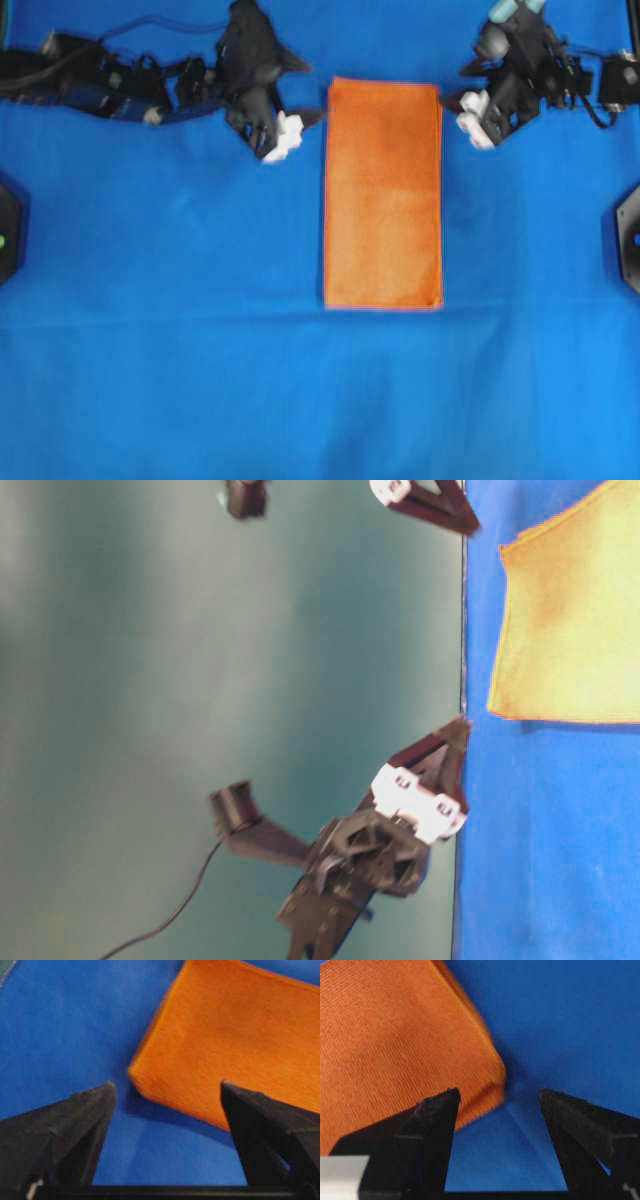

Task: Fold the orange towel.
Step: 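Move both grippers to the top corners of the vertical strip and pinch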

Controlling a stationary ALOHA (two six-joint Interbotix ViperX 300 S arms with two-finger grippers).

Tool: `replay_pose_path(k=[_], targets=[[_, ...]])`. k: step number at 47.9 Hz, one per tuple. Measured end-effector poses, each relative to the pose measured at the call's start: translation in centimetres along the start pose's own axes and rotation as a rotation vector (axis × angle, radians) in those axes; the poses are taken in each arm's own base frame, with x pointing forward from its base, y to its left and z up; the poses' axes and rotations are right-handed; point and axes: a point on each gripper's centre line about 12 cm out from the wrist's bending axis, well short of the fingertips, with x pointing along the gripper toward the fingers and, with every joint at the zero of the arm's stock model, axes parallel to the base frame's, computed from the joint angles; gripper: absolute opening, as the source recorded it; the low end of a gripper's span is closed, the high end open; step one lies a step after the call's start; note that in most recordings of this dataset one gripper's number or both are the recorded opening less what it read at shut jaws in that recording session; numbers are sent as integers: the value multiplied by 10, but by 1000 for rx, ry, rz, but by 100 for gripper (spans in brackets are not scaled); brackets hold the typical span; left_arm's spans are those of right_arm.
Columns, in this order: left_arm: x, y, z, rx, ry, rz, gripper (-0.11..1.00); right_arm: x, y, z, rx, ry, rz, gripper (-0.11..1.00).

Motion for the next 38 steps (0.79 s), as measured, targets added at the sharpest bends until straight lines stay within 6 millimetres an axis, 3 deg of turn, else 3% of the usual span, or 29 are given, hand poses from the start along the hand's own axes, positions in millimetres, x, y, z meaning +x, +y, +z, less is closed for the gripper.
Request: replay_pose_path(k=[12,19,26,32,35,38], targets=[[36,9,-9,-14,2,18,79,25,-1,-5,4,47,11,66],[45,8,-15,-16,18,18,73,30,-2,-12,13,72,9,65],[45,10,-17,-17,25,20,41,33,-2,-15,17,83,9,53],[46,10,-18,-9,27,20,11,33,-1,-16,16,84,11,21],[46,10,-19,-3,30,20,3,33,-1,-16,17,84,12,6],[46,10,-18,-4,29,21,3,33,0,-15,14,82,14,5]])
